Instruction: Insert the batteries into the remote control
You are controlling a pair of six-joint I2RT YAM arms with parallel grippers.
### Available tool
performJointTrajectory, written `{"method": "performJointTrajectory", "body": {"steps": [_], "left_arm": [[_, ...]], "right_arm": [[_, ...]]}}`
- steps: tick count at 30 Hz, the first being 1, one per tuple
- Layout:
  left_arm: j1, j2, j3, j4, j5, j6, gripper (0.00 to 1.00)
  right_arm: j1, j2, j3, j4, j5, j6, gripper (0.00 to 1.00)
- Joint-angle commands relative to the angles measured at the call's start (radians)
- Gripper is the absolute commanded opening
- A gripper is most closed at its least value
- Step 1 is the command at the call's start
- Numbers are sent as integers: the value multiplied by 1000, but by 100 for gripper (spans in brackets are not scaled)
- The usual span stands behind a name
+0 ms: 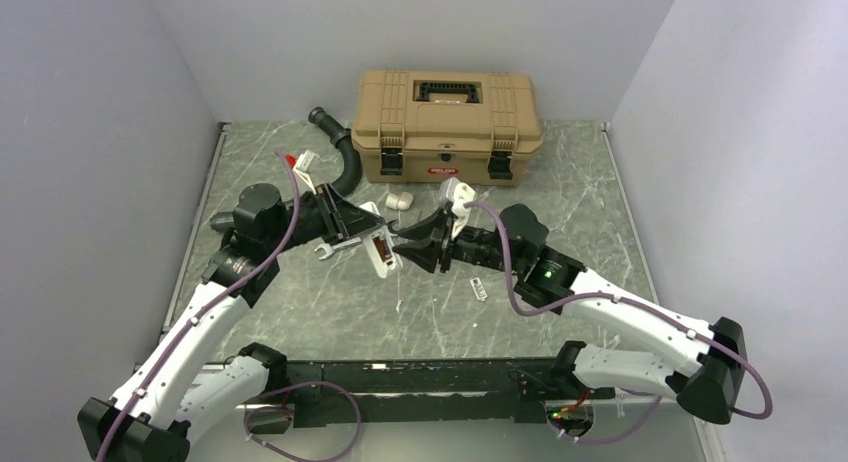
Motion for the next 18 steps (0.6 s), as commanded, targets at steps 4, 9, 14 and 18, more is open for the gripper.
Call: {"method": "performJointTrajectory", "body": {"steps": [4,9,14,18], "left_arm": [[-3,14,48,43,149,31,0],[-3,18,58,21,224,77,0],[-5,18,75,-22,260,126,0],[-13,25,79,-32,273,140,0]], "right_arm": [[-3,-122,9,-109,-206,-372,44],[-3,-154,43,-218,-252,-507,46],[-3,-155,70,-295,-276,-589,42],[-3,-162,44,-222,-280,-574,37]]}}
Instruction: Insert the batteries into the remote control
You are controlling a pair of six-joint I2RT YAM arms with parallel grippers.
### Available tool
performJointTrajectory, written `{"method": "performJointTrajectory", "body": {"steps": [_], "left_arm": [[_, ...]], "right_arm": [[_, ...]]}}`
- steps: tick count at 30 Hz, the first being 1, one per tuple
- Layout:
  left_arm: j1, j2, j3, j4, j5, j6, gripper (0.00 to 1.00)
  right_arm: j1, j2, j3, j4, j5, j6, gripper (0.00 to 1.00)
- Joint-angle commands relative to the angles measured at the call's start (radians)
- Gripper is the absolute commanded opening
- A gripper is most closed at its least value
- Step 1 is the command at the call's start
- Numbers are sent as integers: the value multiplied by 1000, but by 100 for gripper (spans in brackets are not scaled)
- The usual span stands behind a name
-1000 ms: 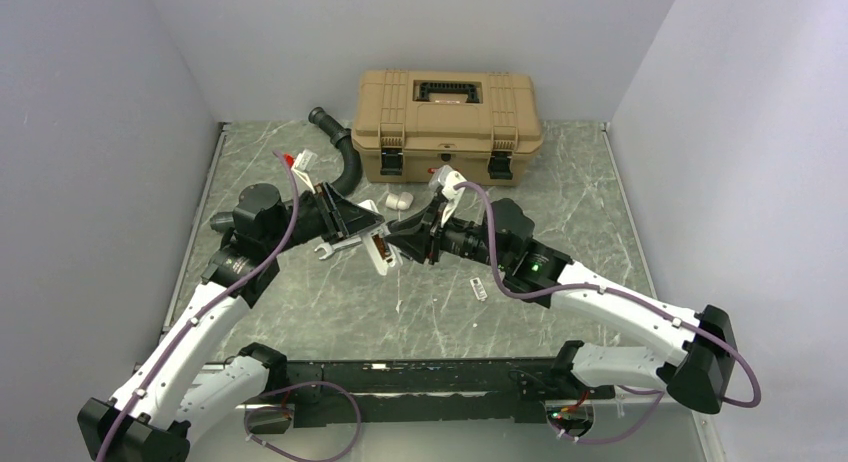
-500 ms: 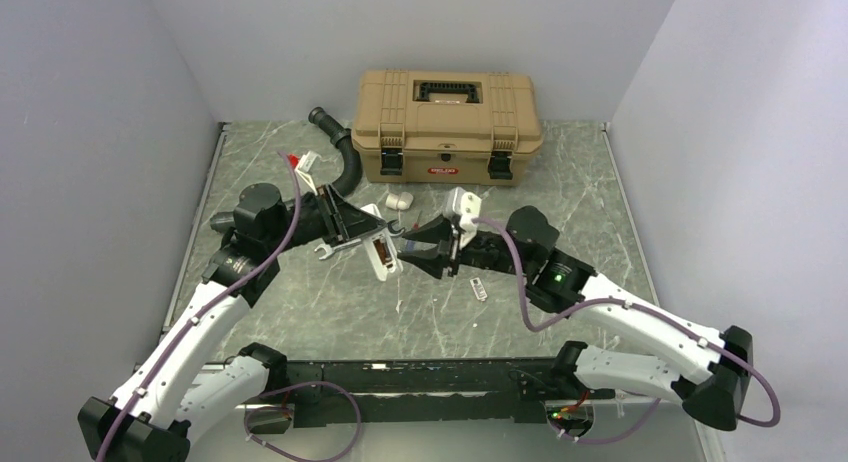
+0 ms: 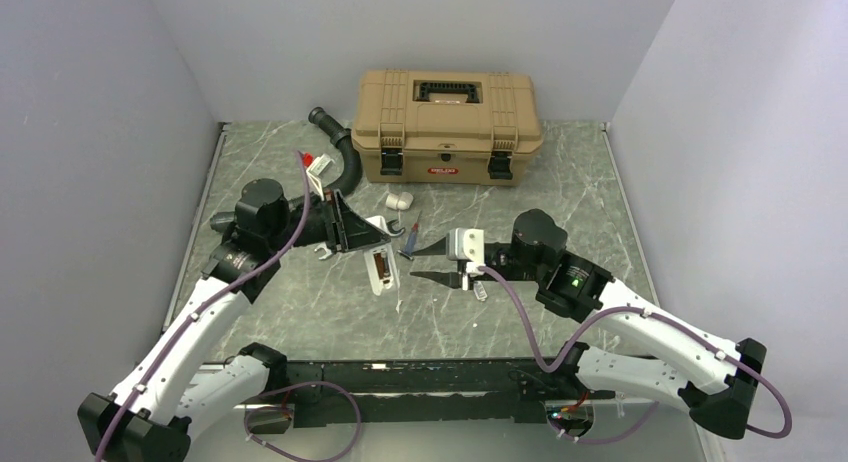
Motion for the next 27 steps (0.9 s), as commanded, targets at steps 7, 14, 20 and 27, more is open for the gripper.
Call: {"method": "performJointTrajectory", "body": {"steps": [7,14,20,27], "left_arm": [[-25,17,35,37,59,27,0],[-28,20,42,28,56,32,0],[-32,22,43,31,56,31,0],[-32,24,39,46,58,24,0]], "right_arm": [[-3,19,-14,226,-90,24,34],[-3,69,-5,286,-149,28,34],[-2,99,-2,312,-185,24,32],[-3,124,-4,329,-216,35,31]]}}
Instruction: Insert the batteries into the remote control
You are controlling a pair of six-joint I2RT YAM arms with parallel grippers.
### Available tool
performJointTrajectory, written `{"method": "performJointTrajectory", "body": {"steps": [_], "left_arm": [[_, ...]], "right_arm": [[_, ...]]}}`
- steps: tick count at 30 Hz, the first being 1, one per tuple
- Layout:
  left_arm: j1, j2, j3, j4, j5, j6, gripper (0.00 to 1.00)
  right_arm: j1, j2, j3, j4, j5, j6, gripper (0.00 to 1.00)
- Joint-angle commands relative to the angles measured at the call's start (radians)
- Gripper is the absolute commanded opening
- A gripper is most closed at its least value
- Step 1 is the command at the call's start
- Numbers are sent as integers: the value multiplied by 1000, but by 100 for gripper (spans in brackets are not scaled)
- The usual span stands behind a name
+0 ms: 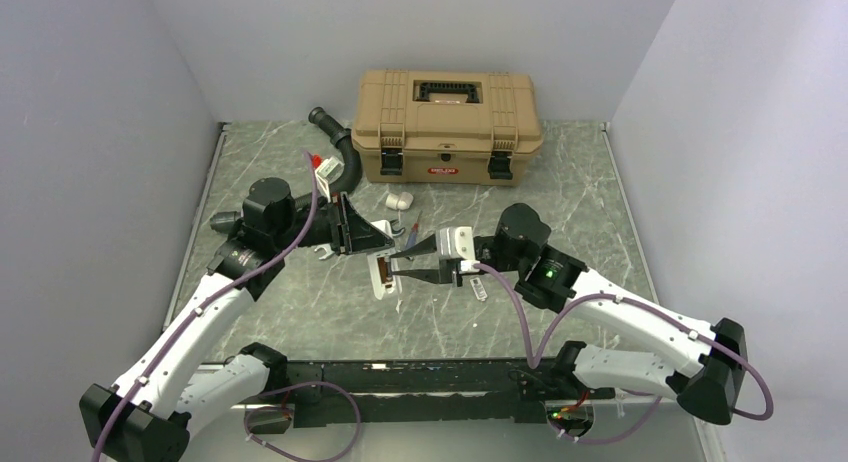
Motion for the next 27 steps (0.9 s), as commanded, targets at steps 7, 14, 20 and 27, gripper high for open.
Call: {"method": "performJointTrajectory", "body": {"steps": [7,14,20,27], "left_arm": [[-8,-5,35,51,27,15,0],[-11,-6,36,52,30,16,0],[-14,-7,35,60,33,14,0],[-17,-13,35,57,32,18,0]], "right_arm": [[-2,21,5,73,-49,-4,30],[-2,31,1,74,-42,-19,30],[-2,35,-2,76,-36,-24,29],[-2,34,-7,84,-21,-31,27]]}}
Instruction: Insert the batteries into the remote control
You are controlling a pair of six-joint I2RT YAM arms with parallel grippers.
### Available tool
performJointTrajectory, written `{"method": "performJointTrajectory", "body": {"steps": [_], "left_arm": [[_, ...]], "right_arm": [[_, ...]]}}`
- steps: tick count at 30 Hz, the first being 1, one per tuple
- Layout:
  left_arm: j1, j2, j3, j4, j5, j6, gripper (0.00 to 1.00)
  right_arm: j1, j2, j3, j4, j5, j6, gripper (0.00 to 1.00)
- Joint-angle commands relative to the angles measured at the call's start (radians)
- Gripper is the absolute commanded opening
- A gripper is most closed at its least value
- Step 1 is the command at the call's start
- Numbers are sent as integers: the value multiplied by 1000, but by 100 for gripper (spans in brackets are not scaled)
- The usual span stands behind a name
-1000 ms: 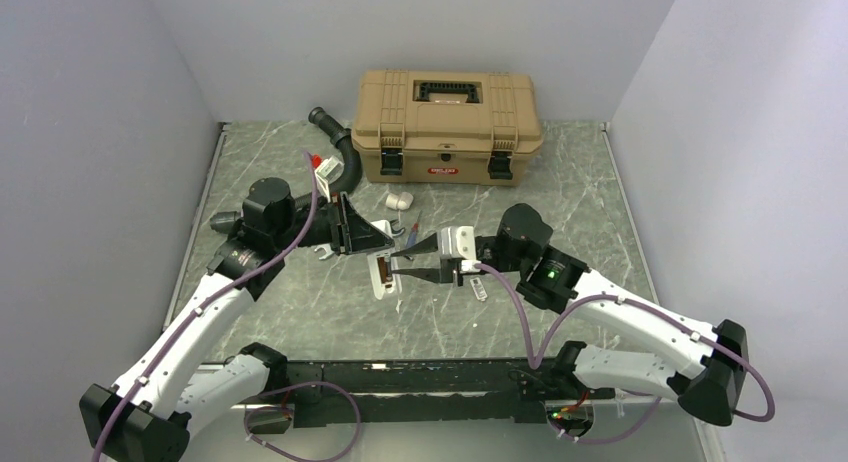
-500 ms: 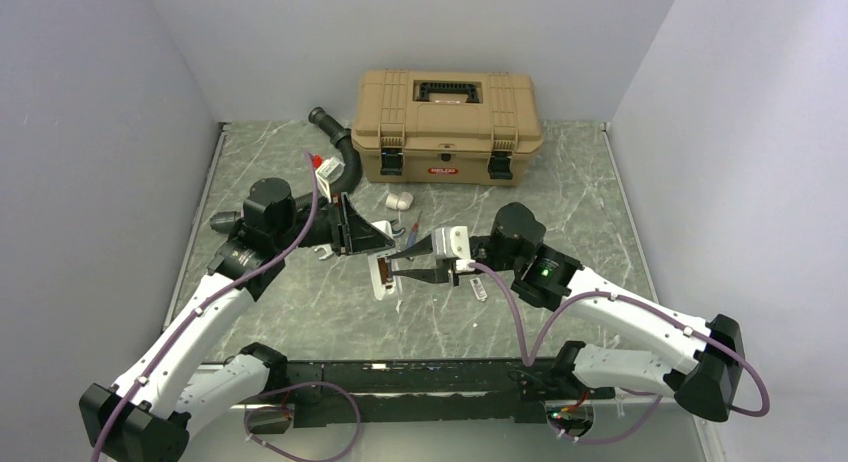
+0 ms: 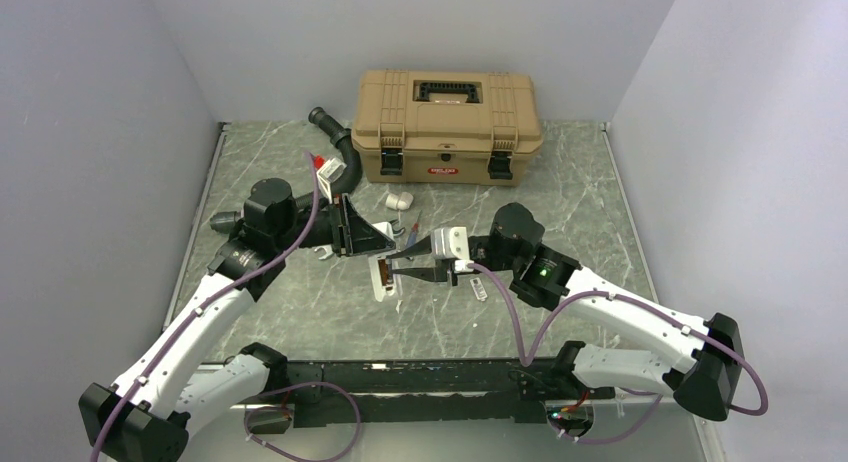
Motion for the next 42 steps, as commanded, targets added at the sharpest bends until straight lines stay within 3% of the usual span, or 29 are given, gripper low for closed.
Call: {"method": "performJointTrajectory", "body": {"steps": [1,42], "left_arm": [[-5,-13,36,58,25,18,0],[-9,-2,63,66,34,10,0]], "right_arm": [[-2,1,-2,53,-12,-24,27],[-2,24,-2,-22,-37,-63,21]]}}
